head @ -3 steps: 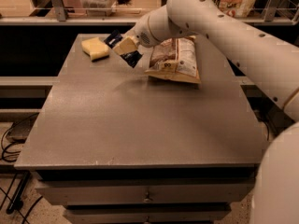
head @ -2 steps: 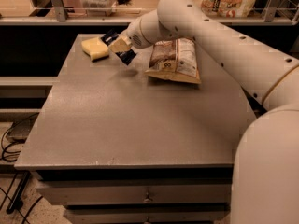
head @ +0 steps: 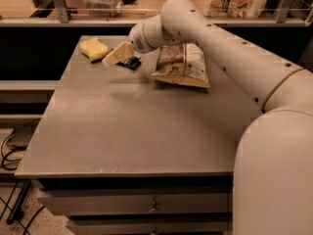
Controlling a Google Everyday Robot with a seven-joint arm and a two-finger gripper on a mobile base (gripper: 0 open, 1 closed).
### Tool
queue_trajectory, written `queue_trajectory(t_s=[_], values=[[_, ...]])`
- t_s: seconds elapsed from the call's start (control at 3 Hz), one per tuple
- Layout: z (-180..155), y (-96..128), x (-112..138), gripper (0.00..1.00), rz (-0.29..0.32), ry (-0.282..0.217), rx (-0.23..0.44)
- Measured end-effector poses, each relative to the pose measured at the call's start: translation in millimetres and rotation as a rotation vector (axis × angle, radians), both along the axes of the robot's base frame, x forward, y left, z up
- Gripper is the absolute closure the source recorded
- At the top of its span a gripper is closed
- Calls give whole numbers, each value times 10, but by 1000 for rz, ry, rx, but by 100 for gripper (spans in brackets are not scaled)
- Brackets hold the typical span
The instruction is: Move rxbar blueberry near sponge
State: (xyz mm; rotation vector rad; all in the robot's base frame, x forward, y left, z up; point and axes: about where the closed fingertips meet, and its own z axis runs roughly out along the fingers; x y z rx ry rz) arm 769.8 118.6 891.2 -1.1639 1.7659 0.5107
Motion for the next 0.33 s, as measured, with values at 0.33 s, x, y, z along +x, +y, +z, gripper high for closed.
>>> queue_trajectory(t_s=[0.33], values=[[-1,1,0,0,0,0,0]])
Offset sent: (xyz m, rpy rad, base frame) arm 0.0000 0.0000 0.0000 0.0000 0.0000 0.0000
